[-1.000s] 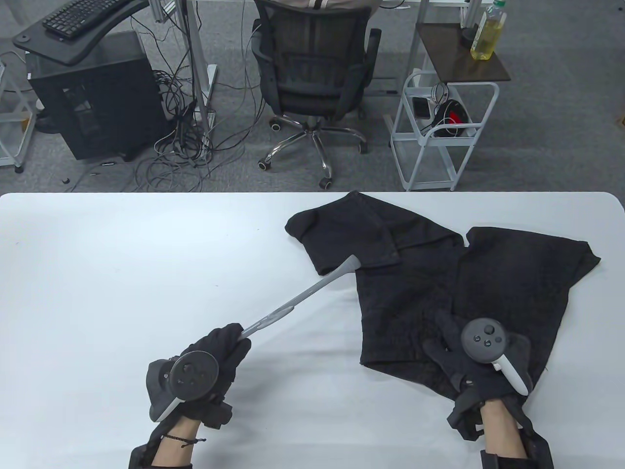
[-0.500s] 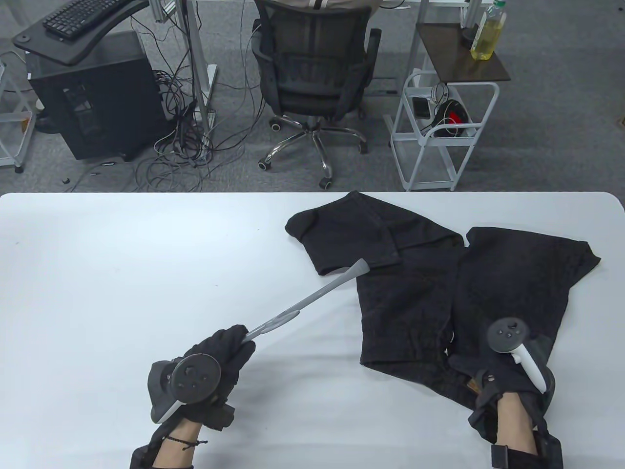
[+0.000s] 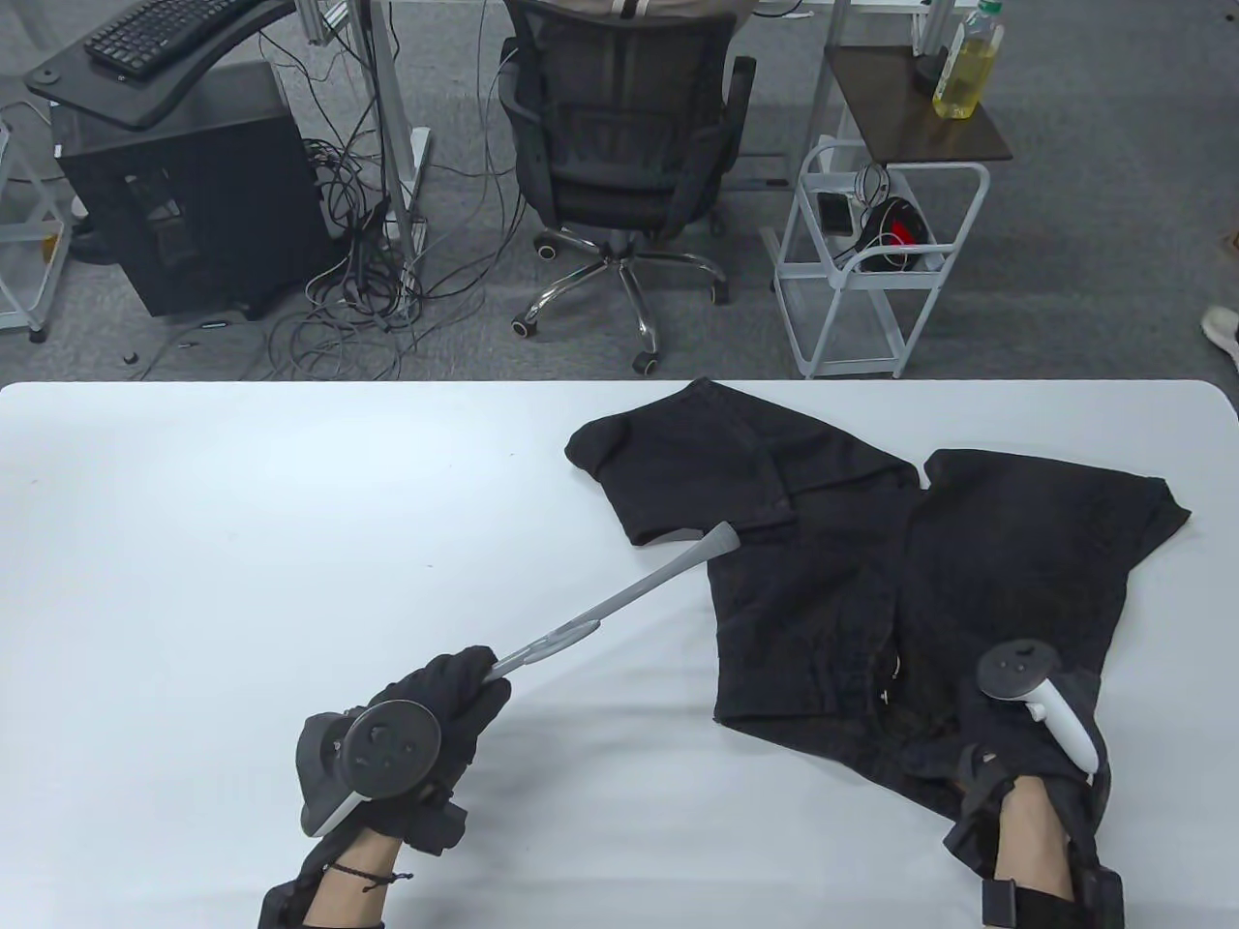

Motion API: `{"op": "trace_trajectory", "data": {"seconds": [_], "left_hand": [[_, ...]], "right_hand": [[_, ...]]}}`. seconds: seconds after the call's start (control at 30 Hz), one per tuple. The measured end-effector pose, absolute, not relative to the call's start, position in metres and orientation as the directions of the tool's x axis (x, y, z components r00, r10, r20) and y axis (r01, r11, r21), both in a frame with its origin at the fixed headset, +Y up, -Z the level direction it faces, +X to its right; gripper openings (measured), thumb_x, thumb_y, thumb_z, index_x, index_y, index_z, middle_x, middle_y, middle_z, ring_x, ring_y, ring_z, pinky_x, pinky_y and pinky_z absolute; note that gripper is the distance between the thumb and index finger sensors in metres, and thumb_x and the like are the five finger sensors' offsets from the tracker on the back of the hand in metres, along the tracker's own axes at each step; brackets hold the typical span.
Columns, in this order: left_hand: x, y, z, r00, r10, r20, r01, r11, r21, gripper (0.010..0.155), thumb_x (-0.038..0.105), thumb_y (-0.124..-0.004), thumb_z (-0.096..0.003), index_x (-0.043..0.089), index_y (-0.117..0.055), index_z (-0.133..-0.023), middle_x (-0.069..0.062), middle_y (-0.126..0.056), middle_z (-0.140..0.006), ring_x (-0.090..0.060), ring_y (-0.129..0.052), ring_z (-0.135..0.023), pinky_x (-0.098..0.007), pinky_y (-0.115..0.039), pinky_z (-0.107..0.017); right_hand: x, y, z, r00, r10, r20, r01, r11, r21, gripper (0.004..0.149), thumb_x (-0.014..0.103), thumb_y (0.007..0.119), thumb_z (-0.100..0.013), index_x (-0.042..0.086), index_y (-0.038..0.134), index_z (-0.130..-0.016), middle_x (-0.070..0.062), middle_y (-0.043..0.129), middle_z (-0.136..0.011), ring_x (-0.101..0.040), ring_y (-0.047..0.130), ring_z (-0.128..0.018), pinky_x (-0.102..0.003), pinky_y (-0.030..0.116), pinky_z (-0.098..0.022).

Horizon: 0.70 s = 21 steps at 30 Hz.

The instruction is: Hang trousers on hanger

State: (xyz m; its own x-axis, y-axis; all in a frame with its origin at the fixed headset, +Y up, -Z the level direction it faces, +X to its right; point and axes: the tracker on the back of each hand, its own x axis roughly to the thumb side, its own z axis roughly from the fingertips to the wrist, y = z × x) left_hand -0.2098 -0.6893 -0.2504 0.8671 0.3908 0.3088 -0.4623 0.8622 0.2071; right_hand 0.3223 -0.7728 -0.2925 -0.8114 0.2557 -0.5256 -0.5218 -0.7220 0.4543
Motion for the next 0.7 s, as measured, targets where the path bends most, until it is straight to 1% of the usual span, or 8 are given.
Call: {"op": "trace_trajectory", "data": {"seconds": [0.13,0.23,0.33,0.47,0.53,0.6,0.63,0.7], "left_hand": [[-0.208,-0.69,-0.25,0.865,0.39,0.316,-0.463,0.864,0.199,0.049,0.052,-0.073,-0.0485,0.021,-0.079,-0.087,0.012,-0.094,-0.059,-0.009,-0.097,-0.027,-0.035,-0.088,-0.021],[-0.208,-0.69,-0.25,0.862,0.392,0.323,-0.465,0.865,0.191,0.049,0.052,-0.073,-0.0485,0.021,-0.079,-0.087,0.012,-0.094,-0.059,-0.009,-0.097,-0.027,-0.035,-0.088,-0.021],[-0.206,-0.691,-0.25,0.859,0.391,0.33,-0.464,0.867,0.18,0.049,0.052,-0.073,-0.0484,0.021,-0.079,-0.087,0.012,-0.094,-0.059,-0.009,-0.097,-0.027,-0.035,-0.088,-0.021],[-0.203,-0.691,-0.25,0.852,0.389,0.351,-0.464,0.871,0.163,0.049,0.052,-0.073,-0.0483,0.022,-0.079,-0.087,0.012,-0.094,-0.059,-0.009,-0.097,-0.027,-0.035,-0.088,-0.022],[-0.201,-0.691,-0.25,0.845,0.389,0.368,-0.468,0.87,0.154,0.049,0.052,-0.073,-0.0481,0.022,-0.079,-0.086,0.012,-0.095,-0.059,-0.009,-0.097,-0.027,-0.035,-0.088,-0.021],[-0.197,-0.692,-0.249,0.83,0.393,0.395,-0.476,0.869,0.135,0.049,0.052,-0.073,-0.0479,0.022,-0.079,-0.086,0.012,-0.095,-0.058,-0.009,-0.096,-0.027,-0.035,-0.087,-0.021],[-0.196,-0.692,-0.249,0.824,0.395,0.406,-0.479,0.868,0.129,0.049,0.053,-0.074,-0.0477,0.022,-0.08,-0.086,0.012,-0.095,-0.058,-0.01,-0.096,-0.027,-0.036,-0.087,-0.021],[-0.192,-0.692,-0.248,0.8,0.395,0.451,-0.485,0.869,0.098,0.049,0.053,-0.074,-0.0473,0.022,-0.08,-0.085,0.012,-0.095,-0.057,-0.01,-0.096,-0.026,-0.036,-0.087,-0.021]], "right_hand": [[0.307,-0.775,-0.297,-0.874,0.133,-0.467,-0.397,-0.749,0.53,0.111,0.038,0.102,-0.03,0.019,0.024,-0.106,-0.015,0.007,-0.114,-0.058,0.013,-0.099,-0.07,0.039,-0.07],[0.298,-0.772,-0.297,-0.896,0.147,-0.42,-0.371,-0.768,0.522,0.106,0.037,0.101,-0.033,0.018,0.027,-0.107,-0.014,0.013,-0.115,-0.059,0.019,-0.099,-0.066,0.046,-0.07],[0.29,-0.77,-0.297,-0.914,0.137,-0.381,-0.329,-0.8,0.502,0.097,0.035,0.097,-0.039,0.018,0.03,-0.107,-0.014,0.021,-0.116,-0.06,0.028,-0.099,-0.064,0.054,-0.068],[0.28,-0.762,-0.296,-0.918,0.25,-0.309,-0.372,-0.812,0.449,0.078,0.037,0.082,-0.048,0.019,0.034,-0.107,-0.014,0.033,-0.116,-0.059,0.038,-0.097,-0.061,0.062,-0.065],[0.277,-0.758,-0.297,-0.901,0.316,-0.296,-0.414,-0.83,0.373,0.064,0.033,0.074,-0.051,0.019,0.045,-0.105,-0.014,0.049,-0.113,-0.056,0.05,-0.095,-0.058,0.07,-0.06],[0.276,-0.752,-0.296,-0.875,0.395,-0.279,-0.47,-0.833,0.294,0.057,0.031,0.072,-0.051,0.017,0.054,-0.104,-0.016,0.066,-0.107,-0.049,0.067,-0.092,-0.054,0.076,-0.055],[0.276,-0.75,-0.295,-0.872,0.407,-0.273,-0.476,-0.836,0.272,0.056,0.031,0.072,-0.051,0.017,0.057,-0.103,-0.018,0.069,-0.105,-0.045,0.075,-0.089,-0.053,0.078,-0.053],[0.274,-0.743,-0.293,-0.88,0.399,-0.258,-0.455,-0.863,0.218,0.055,0.032,0.072,-0.051,0.017,0.059,-0.102,-0.019,0.071,-0.103,-0.044,0.079,-0.086,-0.052,0.08,-0.051]]}}
